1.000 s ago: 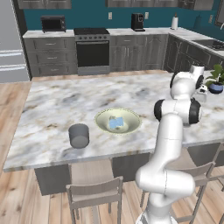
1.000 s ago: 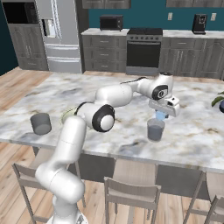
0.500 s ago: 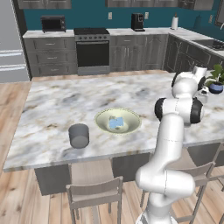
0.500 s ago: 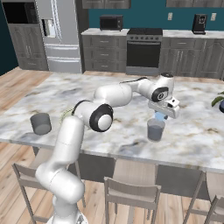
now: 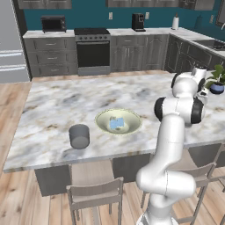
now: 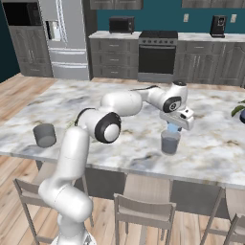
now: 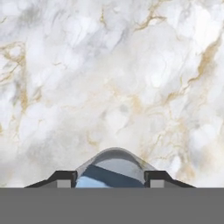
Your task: There are four ice cubes in the ice bowl. Place two ice cubes in each glass of water.
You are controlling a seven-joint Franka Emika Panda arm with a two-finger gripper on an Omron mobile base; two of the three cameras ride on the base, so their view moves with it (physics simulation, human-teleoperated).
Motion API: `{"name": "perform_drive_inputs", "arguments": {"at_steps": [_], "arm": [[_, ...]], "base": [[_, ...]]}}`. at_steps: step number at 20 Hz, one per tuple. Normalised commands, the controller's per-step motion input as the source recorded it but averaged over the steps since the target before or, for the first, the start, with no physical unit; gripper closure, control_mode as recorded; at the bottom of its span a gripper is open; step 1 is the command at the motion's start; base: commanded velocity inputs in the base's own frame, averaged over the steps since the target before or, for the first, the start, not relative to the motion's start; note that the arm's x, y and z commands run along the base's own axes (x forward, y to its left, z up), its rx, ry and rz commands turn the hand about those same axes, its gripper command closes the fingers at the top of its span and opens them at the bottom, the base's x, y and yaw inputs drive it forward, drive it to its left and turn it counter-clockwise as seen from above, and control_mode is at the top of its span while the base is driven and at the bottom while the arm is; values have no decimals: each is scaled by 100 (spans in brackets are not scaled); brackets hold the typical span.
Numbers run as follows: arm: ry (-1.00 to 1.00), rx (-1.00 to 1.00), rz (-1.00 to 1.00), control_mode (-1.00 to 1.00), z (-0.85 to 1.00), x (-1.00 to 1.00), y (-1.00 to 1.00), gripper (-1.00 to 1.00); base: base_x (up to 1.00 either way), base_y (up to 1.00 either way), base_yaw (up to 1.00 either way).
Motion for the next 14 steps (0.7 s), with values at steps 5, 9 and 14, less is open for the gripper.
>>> {"name": "perform_drive_inputs", "arguments": {"at_steps": [5,9,14], "arm": [[0,0,0,-100,0,0,0,-100],[-1,0,0,-100,0,0,0,-100],[-5,0,0,-100,34,-1,24,-100]], "base": [[0,0,0],[0,0,0],[0,0,0]]}}
